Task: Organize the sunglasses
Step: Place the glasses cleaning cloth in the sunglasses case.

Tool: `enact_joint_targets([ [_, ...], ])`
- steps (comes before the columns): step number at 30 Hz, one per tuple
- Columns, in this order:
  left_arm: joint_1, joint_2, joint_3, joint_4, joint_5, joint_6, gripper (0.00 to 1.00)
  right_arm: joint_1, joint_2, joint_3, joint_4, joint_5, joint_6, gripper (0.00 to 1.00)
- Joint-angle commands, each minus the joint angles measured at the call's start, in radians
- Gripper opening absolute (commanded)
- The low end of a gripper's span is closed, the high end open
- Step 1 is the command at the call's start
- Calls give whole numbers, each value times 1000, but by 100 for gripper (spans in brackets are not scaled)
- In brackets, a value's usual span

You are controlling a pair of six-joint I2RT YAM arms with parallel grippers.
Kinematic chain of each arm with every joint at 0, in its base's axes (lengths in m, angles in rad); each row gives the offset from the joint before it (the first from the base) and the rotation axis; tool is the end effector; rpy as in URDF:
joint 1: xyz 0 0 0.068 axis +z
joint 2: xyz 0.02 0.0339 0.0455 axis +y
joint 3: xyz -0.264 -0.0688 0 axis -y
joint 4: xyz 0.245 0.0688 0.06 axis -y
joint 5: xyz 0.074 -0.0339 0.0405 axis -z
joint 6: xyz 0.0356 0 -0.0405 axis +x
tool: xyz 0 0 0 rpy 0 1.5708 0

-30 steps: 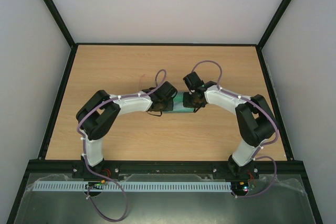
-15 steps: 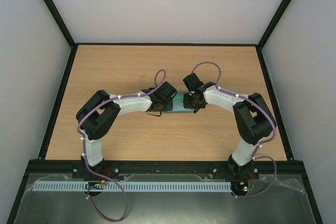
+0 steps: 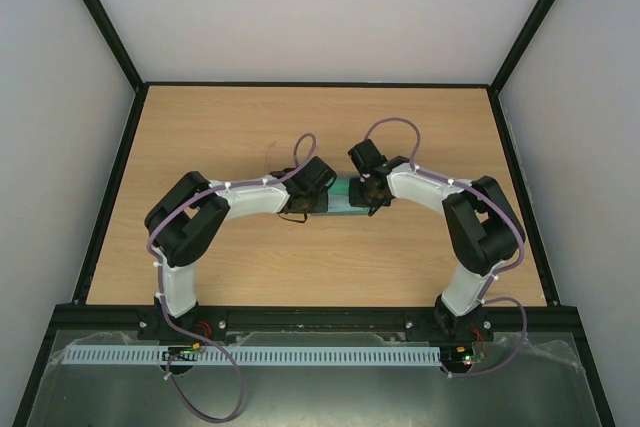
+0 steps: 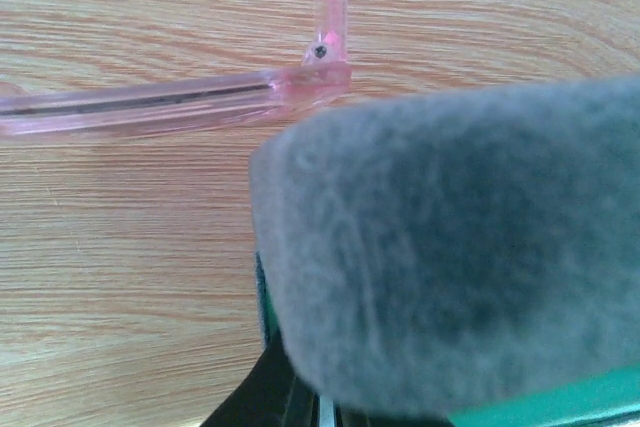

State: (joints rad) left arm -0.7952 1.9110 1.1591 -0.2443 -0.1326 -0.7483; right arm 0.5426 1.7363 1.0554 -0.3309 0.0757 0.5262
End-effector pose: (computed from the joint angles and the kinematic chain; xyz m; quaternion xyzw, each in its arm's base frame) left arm 0.2746 -0.2733 0.1471 0.0037 0.9571 -0.1516 0.2469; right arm 0.3009 0.1783 0.1735 0.0026 0.9606 0.1091 0.2558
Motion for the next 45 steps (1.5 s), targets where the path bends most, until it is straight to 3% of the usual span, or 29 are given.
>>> enact_joint_targets([
  [1, 8, -20, -16, -18, -28, -5, 7, -6, 13, -16, -31, 18, -5, 2],
  [5, 8, -28, -18, -13, -18, -7, 11, -6, 11, -18, -33, 20, -3, 16],
  [9, 7, -38, -19, -12, -10, -8, 16, -6, 4, -16, -38, 24, -4, 21],
  [16, 1, -70, -17, -20, 3, -13, 35, -6, -49, -6, -54, 20, -3, 32],
  [21, -11, -92, 34, -69, -8, -7, 46, -7, -150, 4, -71, 0, 1, 55],
  [30, -46, -126, 163, -177, -62, 10, 57, -6, -296, 50, -140, -40, 9, 75],
  [32, -52, -126, 190, -201, -85, 13, 62, -6, -320, 58, -154, -44, 17, 91],
  [33, -54, -124, 205, -216, -97, 16, 75, -7, -331, 61, -160, -45, 26, 100],
  [34, -55, -120, 226, -232, -111, 19, 95, -6, -343, 68, -168, -42, 35, 99],
  [35, -56, -114, 247, -248, -122, 23, 99, -6, -352, 76, -176, -34, 47, 99],
  [40, -56, -56, 393, -358, -225, 57, 99, -6, -337, 200, -314, 212, 218, 99],
  [45, -56, 84, 683, -556, -417, 97, 99, 6, -163, 458, -662, 444, 482, 99],
])
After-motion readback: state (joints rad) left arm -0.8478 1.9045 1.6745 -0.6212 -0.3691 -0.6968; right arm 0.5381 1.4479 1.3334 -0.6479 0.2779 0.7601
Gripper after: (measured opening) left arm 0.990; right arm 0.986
